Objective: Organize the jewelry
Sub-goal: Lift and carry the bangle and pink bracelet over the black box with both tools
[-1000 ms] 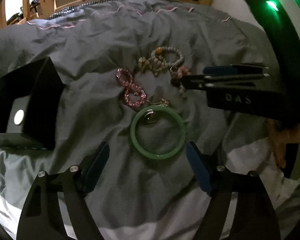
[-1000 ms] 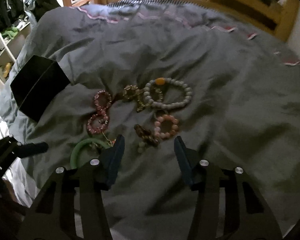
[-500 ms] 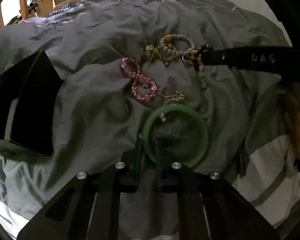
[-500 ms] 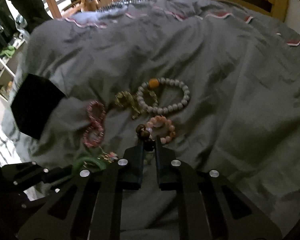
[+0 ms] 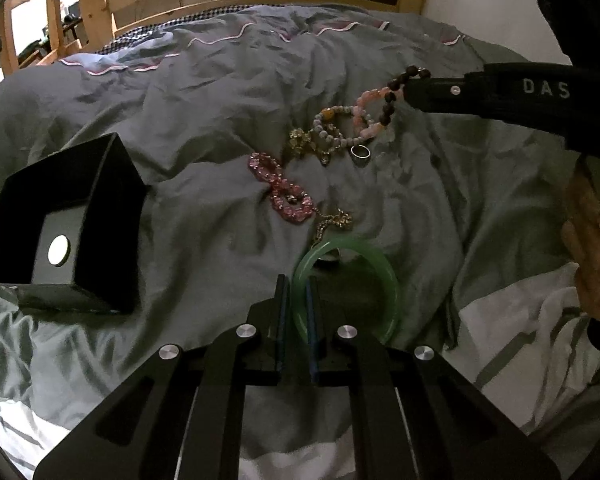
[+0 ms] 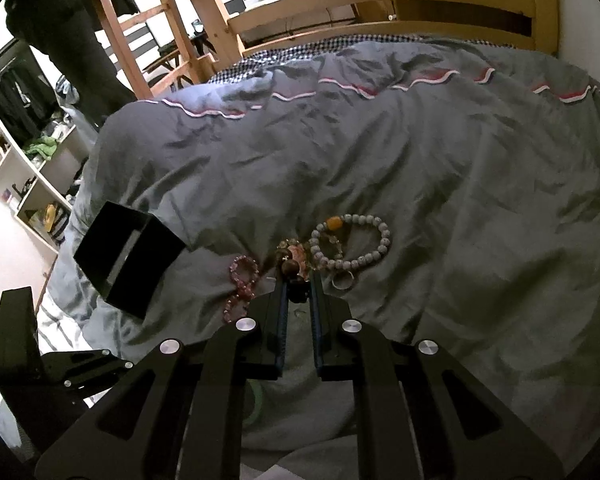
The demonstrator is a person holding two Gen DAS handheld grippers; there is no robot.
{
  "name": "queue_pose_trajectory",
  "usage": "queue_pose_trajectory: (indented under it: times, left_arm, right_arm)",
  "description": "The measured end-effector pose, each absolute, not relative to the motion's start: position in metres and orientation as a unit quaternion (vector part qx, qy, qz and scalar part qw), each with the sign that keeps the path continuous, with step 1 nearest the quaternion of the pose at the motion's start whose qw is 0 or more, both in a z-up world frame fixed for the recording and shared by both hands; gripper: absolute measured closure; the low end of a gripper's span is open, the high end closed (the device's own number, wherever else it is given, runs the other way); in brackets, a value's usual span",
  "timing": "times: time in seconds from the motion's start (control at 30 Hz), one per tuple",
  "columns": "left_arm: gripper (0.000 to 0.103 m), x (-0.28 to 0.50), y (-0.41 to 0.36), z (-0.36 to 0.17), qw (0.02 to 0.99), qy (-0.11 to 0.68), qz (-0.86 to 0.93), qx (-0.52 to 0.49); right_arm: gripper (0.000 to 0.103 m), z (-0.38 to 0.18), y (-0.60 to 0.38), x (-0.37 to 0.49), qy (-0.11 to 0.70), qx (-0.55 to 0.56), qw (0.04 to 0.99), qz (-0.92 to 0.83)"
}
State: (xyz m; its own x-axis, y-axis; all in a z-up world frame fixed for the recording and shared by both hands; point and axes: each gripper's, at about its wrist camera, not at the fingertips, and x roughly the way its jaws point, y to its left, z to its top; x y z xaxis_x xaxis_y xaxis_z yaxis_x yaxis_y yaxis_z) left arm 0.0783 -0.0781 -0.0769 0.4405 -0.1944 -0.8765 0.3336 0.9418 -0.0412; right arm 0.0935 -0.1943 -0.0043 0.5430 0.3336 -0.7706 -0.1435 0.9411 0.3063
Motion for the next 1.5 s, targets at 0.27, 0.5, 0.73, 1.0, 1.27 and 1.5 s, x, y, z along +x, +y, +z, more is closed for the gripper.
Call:
queue_pose_trajectory:
  times: [0.27, 0.5, 0.73, 1.0, 1.27, 1.5]
  left_arm:
    - [0.103, 0.064, -0.064, -0.037, 0.864, 0.473, -0.166, 0.05]
    - [0.103, 0.056, -0.049, 0.003, 0.884, 0.434, -0.17, 0.031]
    - [0.066, 0.07, -0.048, -0.03, 0.861, 0.478, -0.173, 0.021]
    - [0.021, 0.089, -0.076, -0.103, 0.849, 0.506, -0.136, 0.072]
    - [0.031, 0.095, -0.075, -0.12, 0.834, 0.528, -0.139, 0.084]
    - [0.031, 0.081, -0.074, -0.082, 0.853, 0.493, -0.149, 0.084]
  right_arm:
    - [0.092, 0.016, -0.197, 0.082, 0.431, 0.126, 0.881, 0.149]
    - [0.092, 0.032, -0.188, 0.074, 0.41, 0.13, 0.888, 0.161]
    - [0.092, 0.025, -0.181, 0.074, 0.421, 0.12, 0.884, 0.163]
    - [0.092, 0.017, -0.174, 0.076, 0.432, 0.114, 0.878, 0.174]
    - [0.092, 0.018, -0.171, 0.075, 0.43, 0.115, 0.877, 0.181]
    - [0.092, 0.024, -0.174, 0.073, 0.418, 0.121, 0.881, 0.183]
